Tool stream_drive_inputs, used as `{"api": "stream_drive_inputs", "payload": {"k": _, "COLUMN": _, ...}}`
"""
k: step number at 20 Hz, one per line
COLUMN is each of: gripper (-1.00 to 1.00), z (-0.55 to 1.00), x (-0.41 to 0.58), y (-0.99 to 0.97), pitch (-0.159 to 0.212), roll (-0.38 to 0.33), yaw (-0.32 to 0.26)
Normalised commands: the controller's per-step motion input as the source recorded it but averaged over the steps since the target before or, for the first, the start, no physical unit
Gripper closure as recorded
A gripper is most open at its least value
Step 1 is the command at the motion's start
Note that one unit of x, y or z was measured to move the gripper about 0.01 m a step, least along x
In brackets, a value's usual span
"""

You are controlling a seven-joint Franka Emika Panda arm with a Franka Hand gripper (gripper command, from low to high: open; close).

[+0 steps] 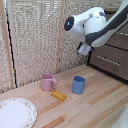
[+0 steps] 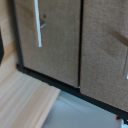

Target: Kindly get your arm to the topmost drawer handle. Get a good grip on it, then softly pull to open it.

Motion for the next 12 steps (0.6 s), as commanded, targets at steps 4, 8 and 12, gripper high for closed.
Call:
{"api": "stream_drive_inputs", "payload": {"k": 4, "gripper": -1.0, "z": 0.19, "x": 0.0, "y": -0.69, "pitch": -0.068, "roll": -0.214, "yaw": 0.022}}
{"api": "stream_drive_inputs", "payload": {"k": 8, "gripper": -1.0, "z": 0.46, "x": -0.042, "y": -0.71, "pitch": -0.073, "roll": -0.121, "yaw": 0.051}}
{"api": "stream_drive_inputs", "payload": {"k": 12, "gripper": -1.0, "z": 0.64, "x": 0.0, "y": -0.68, "pitch": -0.018, "roll": -0.089, "yaw": 0.014}}
